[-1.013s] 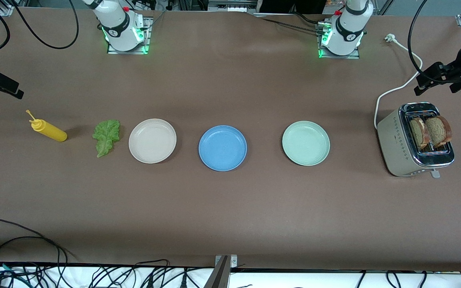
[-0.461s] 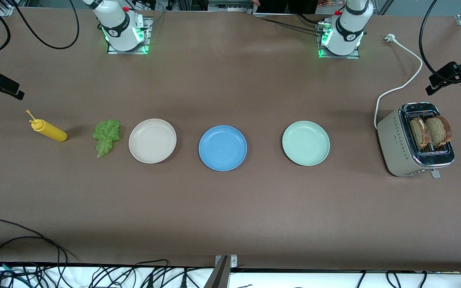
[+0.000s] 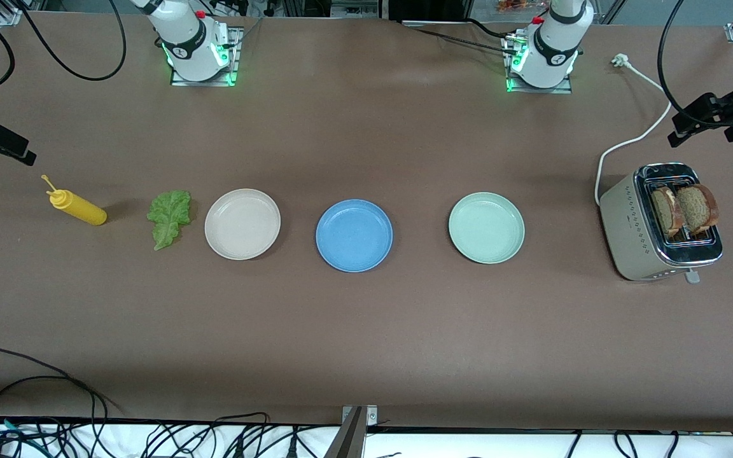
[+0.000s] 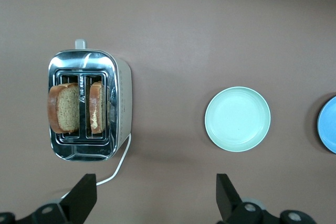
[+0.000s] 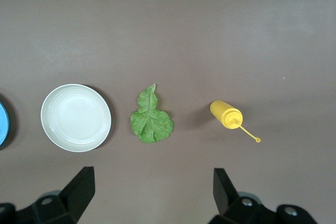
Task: Make sandwich in blue plate with both arms
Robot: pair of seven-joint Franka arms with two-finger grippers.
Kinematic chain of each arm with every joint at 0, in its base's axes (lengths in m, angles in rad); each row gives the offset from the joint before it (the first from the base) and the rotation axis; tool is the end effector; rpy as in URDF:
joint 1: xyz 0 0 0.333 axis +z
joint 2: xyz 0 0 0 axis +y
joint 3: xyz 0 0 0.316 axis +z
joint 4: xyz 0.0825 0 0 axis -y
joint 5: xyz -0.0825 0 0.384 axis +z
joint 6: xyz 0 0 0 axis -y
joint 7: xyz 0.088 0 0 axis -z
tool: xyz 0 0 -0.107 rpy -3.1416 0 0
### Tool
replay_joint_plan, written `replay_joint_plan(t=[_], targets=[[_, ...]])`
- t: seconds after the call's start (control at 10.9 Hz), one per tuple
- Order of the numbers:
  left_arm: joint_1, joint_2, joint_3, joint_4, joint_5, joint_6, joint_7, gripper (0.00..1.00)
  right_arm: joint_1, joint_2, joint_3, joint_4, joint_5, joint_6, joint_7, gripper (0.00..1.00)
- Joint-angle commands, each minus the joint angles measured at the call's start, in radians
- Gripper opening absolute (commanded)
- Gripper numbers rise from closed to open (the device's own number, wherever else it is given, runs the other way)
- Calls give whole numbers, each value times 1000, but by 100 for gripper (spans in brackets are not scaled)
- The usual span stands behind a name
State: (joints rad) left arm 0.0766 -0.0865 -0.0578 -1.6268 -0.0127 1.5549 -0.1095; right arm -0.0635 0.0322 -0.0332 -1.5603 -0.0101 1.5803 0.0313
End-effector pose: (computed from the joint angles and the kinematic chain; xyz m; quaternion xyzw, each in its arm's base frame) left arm 0.5258 0.0071 0.6433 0.9979 0.0640 0.0070 0.0042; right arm 0.5623 -0.0553 0.6123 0.9979 -0.0639 -0.0063 0.0054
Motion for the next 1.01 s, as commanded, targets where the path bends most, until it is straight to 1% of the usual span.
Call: replay_joint_plan(t=[0.0, 0.28, 0.46, 0.64, 0.74, 0.92], targets=[[3, -24, -5, -34, -21, -3, 23, 100, -4, 9, -2, 29, 19, -20, -5, 100], [3, -24, -5, -39, -20, 0, 19, 100, -4, 6, -2, 26, 16, -14, -10, 100], [14, -26, -5, -74, -7, 14, 24, 100, -2, 9, -1, 28, 15, -8, -10, 100], [17, -27, -2, -135, -3, 77, 24, 100, -1, 14, -1, 28, 12, -8, -10, 100], [17, -26, -2, -166, 43, 111, 24, 100, -1, 14, -1, 26, 24, -6, -11, 100], [20, -29, 1, -234, 62, 180, 24, 100, -1, 12, -1, 25, 24, -9, -10, 100]])
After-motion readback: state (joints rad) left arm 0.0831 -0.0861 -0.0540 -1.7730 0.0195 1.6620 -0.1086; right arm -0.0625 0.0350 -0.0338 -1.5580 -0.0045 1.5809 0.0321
